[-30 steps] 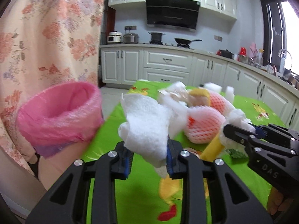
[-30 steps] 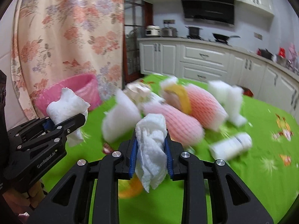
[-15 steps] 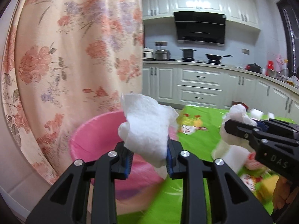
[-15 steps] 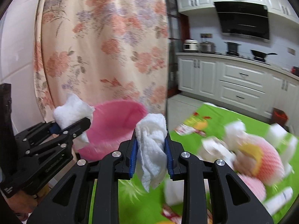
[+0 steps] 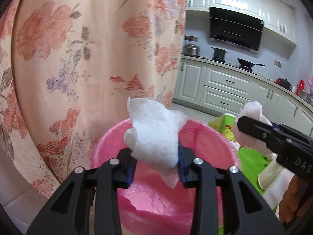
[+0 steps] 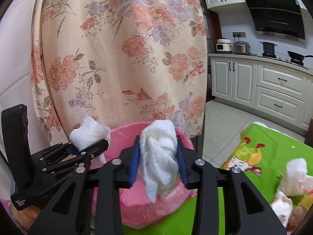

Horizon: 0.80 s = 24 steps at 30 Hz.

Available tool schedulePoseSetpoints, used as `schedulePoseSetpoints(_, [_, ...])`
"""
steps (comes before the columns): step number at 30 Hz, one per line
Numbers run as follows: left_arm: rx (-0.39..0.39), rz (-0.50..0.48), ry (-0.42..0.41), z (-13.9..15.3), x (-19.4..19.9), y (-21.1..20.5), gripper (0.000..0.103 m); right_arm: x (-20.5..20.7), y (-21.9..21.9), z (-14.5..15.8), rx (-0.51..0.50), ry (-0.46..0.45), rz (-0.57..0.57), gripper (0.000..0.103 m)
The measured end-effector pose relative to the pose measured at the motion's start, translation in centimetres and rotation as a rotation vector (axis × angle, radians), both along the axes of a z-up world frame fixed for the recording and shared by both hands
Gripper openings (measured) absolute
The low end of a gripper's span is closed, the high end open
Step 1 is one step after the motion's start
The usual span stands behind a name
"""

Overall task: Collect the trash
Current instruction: 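Carry both tissues over the pink wastebasket and open both tools, then grasp the zigzag cloth with the right tool while the left tool grasps the yellow sponge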

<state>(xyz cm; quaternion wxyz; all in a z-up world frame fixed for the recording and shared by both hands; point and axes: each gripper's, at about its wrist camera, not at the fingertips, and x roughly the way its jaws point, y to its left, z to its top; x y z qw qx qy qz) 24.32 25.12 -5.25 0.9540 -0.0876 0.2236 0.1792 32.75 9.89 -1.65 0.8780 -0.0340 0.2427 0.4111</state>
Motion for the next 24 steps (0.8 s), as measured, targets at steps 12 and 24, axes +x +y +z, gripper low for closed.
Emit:
schedulePoseSetpoints(12, [0.007,0.099,0.003,-0.2,-2.8,-0.3,0.084,-1.6,-2.5,-0.5,-0.022,-0.018,-0.035,0.075])
schedulePoseSetpoints(24, [0.020,-0.083,0.021,-1.4,-4.3,-11.0,0.098,-6.1,-12.7,-1.2,-0.047,0.023,-0.204,0.075])
